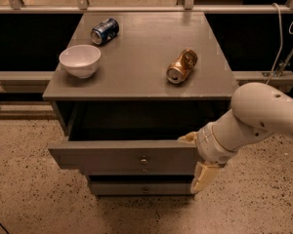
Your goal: Open top drawer
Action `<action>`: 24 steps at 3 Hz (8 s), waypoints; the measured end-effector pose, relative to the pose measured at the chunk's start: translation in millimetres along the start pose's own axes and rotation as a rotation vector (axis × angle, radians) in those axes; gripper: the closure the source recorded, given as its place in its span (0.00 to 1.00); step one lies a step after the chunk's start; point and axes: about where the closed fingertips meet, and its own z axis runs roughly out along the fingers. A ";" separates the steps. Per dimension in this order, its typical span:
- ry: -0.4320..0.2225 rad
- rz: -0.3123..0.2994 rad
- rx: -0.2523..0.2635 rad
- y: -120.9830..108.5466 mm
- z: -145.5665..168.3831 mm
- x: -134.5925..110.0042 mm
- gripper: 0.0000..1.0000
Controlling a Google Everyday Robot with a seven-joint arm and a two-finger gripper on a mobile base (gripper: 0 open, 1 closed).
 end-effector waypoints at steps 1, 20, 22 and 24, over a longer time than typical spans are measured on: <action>0.008 0.013 0.036 -22.5 10.8 6.3 0.00; -0.073 0.028 -0.315 127.9 -23.3 -39.4 1.00; -0.157 0.094 -0.093 186.1 -187.3 2.0 0.74; -0.152 0.094 -0.094 182.0 -182.1 1.5 0.26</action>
Offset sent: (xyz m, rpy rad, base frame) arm 0.0825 0.0047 -0.0699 -0.0347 -0.0657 -0.1120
